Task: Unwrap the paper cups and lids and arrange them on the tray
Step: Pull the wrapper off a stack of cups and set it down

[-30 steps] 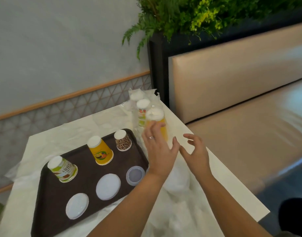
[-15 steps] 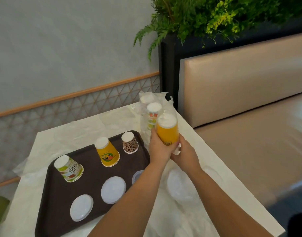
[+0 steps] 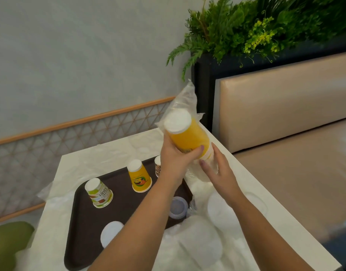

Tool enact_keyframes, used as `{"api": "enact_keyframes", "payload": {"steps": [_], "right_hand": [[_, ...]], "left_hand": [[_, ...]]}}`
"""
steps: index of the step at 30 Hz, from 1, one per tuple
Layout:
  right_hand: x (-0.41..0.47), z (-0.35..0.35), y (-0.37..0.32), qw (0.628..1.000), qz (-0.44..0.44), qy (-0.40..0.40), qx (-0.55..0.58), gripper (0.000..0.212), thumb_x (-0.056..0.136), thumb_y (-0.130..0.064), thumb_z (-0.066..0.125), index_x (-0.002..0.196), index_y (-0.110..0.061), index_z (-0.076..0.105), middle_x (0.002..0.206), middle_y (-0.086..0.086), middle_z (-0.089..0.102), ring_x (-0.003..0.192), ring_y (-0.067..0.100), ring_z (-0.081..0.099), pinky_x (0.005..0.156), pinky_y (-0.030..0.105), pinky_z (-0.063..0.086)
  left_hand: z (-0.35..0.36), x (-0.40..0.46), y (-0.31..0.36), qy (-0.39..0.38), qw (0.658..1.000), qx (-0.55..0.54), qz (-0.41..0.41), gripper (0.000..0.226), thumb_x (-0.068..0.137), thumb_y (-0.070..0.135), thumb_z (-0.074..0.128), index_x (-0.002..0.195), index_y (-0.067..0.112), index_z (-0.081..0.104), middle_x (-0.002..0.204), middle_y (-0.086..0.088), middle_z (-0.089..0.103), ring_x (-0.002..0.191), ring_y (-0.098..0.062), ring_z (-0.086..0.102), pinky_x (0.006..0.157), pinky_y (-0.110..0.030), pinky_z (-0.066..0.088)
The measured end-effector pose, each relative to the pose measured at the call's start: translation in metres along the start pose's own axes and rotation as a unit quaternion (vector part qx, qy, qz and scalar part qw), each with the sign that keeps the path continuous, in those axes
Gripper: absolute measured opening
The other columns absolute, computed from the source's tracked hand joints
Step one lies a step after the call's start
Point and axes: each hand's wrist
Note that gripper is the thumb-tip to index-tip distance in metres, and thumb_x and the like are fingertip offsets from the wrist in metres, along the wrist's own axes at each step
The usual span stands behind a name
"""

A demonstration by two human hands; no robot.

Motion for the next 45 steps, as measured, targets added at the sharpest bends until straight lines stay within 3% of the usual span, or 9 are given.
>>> {"api": "enact_keyframes", "payload": {"steps": [9,14,18,24,28,33,39,43,45], "right_hand": [[-0.015,0.038,-0.045,0.980,0.090,-0.026,0.176,0.078,0.073,-0.062,0.050,0.143,-0.039,0.026,0.143,-0.010,0.038,0.133,0.018,0.037,0.105,0.043,0.038],[-0.034,0.084,-0.074,0.907,0.159,-0.152,0.359,0.120,0.033,-0.061,0.088,0.137,-0.031,0.035,0.133,0.001,0.051,0.119,0.026,0.052,0.080,0.047,0.056],[-0.050,0.126,-0.091,0.902,0.131,-0.143,0.386,0.109,0.036,-0.047,0.093,0.131,-0.024,0.044,0.118,0.002,0.061,0.103,0.020,0.065,0.069,0.038,0.058],[-0.075,0.175,-0.106,0.944,0.075,-0.181,0.265,0.085,0.060,-0.032,0.085,0.133,-0.043,0.042,0.131,0.004,0.051,0.117,0.024,0.056,0.082,0.040,0.057],[-0.093,0.204,-0.116,0.967,0.028,-0.191,0.166,0.087,0.047,-0.053,0.085,0.125,-0.055,0.045,0.138,-0.008,0.043,0.128,0.021,0.044,0.097,0.049,0.048],[-0.109,0.240,-0.141,0.978,-0.059,-0.200,0.024,0.088,0.061,-0.036,0.086,0.135,-0.044,0.040,0.132,-0.017,0.045,0.125,0.009,0.042,0.104,0.041,0.041],[-0.128,0.292,-0.166,0.959,-0.122,-0.232,-0.109,0.093,0.064,-0.035,0.085,0.141,-0.040,0.032,0.128,-0.012,0.042,0.113,0.000,0.038,0.091,0.019,0.031],[-0.135,0.323,-0.168,0.939,-0.130,-0.263,-0.179,0.096,0.066,-0.036,0.083,0.145,-0.035,0.029,0.135,-0.007,0.040,0.121,0.005,0.039,0.088,0.013,0.028],[-0.138,0.334,-0.168,0.933,-0.132,-0.264,-0.204,0.097,0.067,-0.037,0.082,0.146,-0.035,0.027,0.137,-0.007,0.038,0.123,0.007,0.039,0.088,0.014,0.030]], "left_hand": [[-0.106,-0.022,0.067,0.049,0.984,-0.171,0.002,0.056,0.075,-0.004,0.067,0.122,0.019,0.048,0.110,0.002,0.065,0.098,-0.013,0.065,0.084,-0.042,0.055],[-0.176,-0.051,0.067,0.086,0.967,-0.236,-0.027,0.080,0.063,0.012,0.067,0.137,0.017,0.038,0.123,-0.004,0.056,0.110,-0.022,0.057,0.087,-0.054,0.050],[-0.232,-0.078,0.045,0.153,0.952,-0.262,-0.041,0.091,0.065,0.014,0.074,0.144,0.018,0.029,0.131,-0.008,0.054,0.112,-0.023,0.059,0.075,-0.043,0.057],[-0.309,-0.125,0.001,0.301,0.935,-0.178,-0.055,0.103,0.078,-0.008,0.066,0.147,0.035,0.002,0.111,0.005,0.054,0.099,-0.015,0.060,0.077,-0.036,0.052],[-0.346,-0.158,-0.036,0.258,0.958,-0.052,-0.111,0.084,0.072,0.007,0.075,0.140,0.026,0.029,0.129,-0.007,0.049,0.111,-0.024,0.056,0.089,-0.040,0.051],[-0.368,-0.183,-0.069,0.178,0.960,0.058,-0.209,0.085,0.051,0.025,0.093,0.120,0.019,0.044,0.118,-0.002,0.054,0.106,-0.016,0.055,0.076,-0.023,0.047],[-0.378,-0.190,-0.096,0.152,0.959,0.066,-0.232,0.049,0.072,-0.005,0.077,0.108,0.012,0.049,0.096,0.002,0.056,0.088,-0.011,0.055,0.060,-0.009,0.047],[-0.389,-0.192,-0.110,0.118,0.938,0.103,-0.308,0.111,0.051,0.039,0.091,0.141,0.016,0.029,0.133,-0.002,0.047,0.120,-0.017,0.048,0.098,-0.035,0.046],[-0.391,-0.189,-0.095,0.133,0.953,0.142,-0.233,0.130,0.047,0.036,0.094,0.146,0.021,0.011,0.142,0.010,0.027,0.129,-0.009,0.030,0.108,-0.031,0.033]]}}
Point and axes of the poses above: each hand's wrist, its own x-axis towards the middle knuckle, its own z-axis out of the palm, y = z × x
